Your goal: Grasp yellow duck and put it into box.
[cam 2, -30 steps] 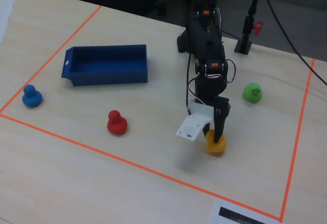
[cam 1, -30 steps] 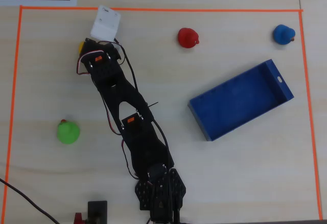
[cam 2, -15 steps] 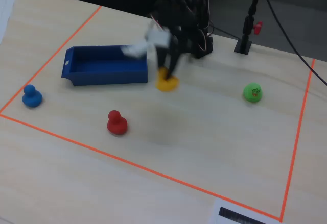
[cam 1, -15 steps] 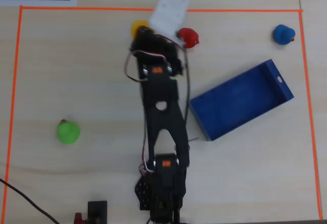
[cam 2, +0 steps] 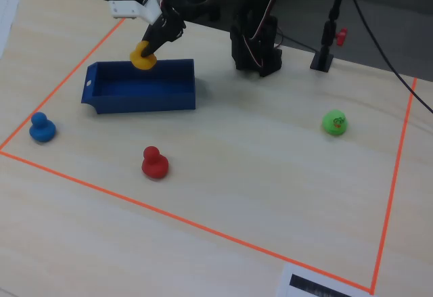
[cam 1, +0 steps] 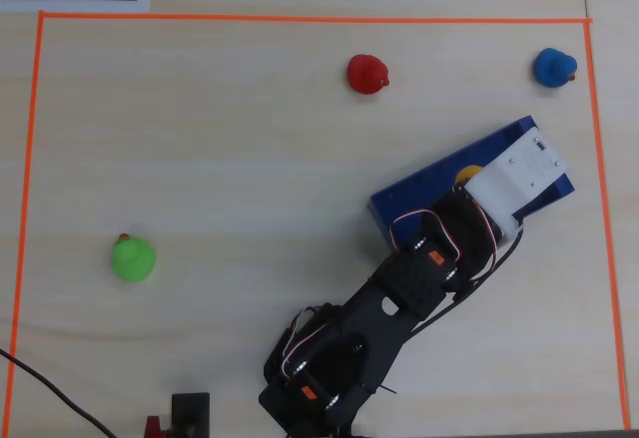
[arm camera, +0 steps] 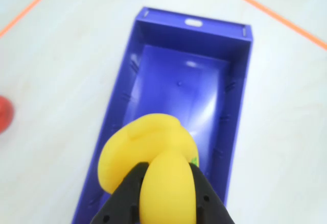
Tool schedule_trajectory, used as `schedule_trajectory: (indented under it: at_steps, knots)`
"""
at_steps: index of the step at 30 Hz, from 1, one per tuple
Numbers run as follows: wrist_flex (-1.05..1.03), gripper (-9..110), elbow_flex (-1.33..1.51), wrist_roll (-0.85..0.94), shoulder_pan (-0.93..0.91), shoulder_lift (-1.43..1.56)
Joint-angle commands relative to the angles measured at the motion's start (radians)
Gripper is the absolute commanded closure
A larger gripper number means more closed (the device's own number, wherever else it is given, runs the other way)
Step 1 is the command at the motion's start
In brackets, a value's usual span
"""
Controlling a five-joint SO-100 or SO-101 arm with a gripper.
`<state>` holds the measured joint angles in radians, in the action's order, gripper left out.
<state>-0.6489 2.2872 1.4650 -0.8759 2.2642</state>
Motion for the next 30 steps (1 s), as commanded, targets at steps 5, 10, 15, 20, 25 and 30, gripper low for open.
schedule_trajectory:
  at_steps: [5, 10, 15, 20, 25, 30]
  knots:
    - [0.126, 101, 0.06, 0.052, -0.008, -0.086]
    - [0.176, 69, 0.06, 0.049, 0.005, -0.138]
    - [0.021, 61, -0.078, -0.048, 0.071, -0.107]
    - [-0.301, 101, -0.282, -0.314, 0.339, 0.035]
    - [-0.431, 101, 0.005, -0.454, 0.811, 0.411]
    - [-0.397, 101, 0.451, -0.423, 0.954, 0.672]
